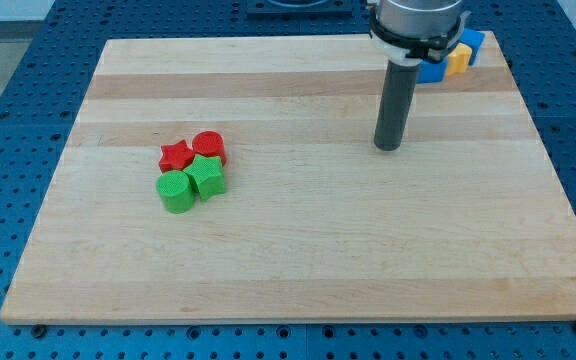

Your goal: Move the green star to the left of the blue triangle

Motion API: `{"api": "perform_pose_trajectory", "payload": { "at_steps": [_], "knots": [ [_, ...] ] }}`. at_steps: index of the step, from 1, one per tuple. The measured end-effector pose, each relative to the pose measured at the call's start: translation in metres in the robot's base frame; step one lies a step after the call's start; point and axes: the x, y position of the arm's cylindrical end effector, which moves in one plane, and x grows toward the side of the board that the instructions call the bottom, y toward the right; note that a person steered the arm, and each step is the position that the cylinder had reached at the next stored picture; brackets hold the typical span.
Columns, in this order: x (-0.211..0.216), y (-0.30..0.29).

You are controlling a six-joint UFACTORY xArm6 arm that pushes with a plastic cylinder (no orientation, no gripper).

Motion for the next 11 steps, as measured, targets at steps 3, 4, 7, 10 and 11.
{"api": "perform_pose_trajectory", "payload": {
  "at_steps": [3, 4, 7, 10, 11],
  "knots": [
    [0.041, -0.043],
    [0.054, -0.053],
    [0.067, -0.099],
    [0.112, -0.193],
    [0.114, -0.234]
  ]
}}
